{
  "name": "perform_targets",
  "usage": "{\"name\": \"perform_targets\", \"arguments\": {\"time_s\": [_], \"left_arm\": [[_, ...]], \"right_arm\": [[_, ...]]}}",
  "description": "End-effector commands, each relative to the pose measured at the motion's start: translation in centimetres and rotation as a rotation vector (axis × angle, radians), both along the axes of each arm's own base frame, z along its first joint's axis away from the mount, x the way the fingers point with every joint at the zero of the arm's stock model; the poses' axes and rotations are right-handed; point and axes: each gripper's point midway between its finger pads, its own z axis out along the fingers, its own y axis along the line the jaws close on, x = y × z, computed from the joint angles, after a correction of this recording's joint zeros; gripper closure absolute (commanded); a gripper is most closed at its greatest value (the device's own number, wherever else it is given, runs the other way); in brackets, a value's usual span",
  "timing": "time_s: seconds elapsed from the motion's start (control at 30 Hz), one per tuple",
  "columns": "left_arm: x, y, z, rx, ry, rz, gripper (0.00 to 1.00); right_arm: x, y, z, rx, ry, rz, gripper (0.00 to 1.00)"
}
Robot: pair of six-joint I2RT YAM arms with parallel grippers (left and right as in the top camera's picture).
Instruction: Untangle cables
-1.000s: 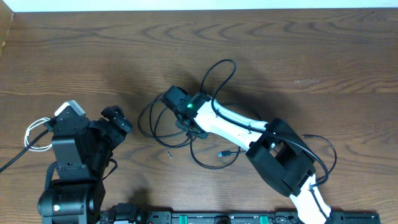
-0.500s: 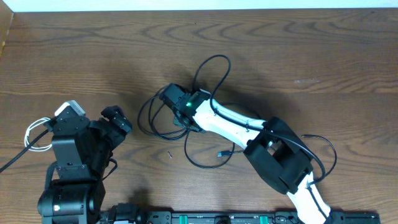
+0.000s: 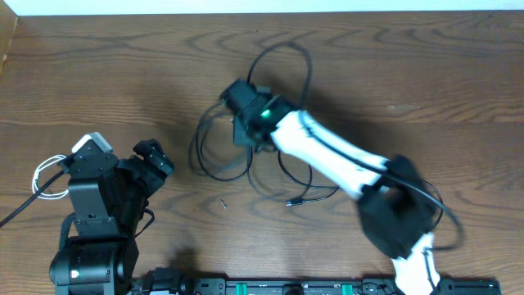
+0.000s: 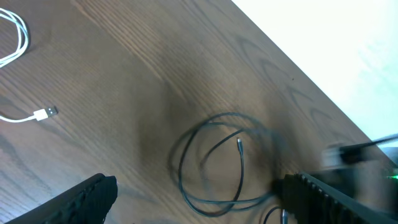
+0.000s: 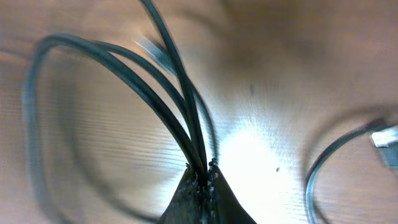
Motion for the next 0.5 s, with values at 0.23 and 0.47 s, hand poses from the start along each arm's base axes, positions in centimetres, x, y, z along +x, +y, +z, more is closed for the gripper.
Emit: {"name": "perform_targets", "arguments": {"time_s": [0.23, 0.47], "left_arm": [[0.0, 0.3, 0.5, 0.025, -0.009, 0.001, 0.09], [0.0, 0.3, 0.5, 0.025, -0.008, 0.001, 0.09]], "right_arm": [[0.4, -0.9, 12.3, 0.140, -0.221, 0.115, 0.99], [1.2, 3.2, 9.8, 0.215, -0.221, 0.213, 0.99]]}}
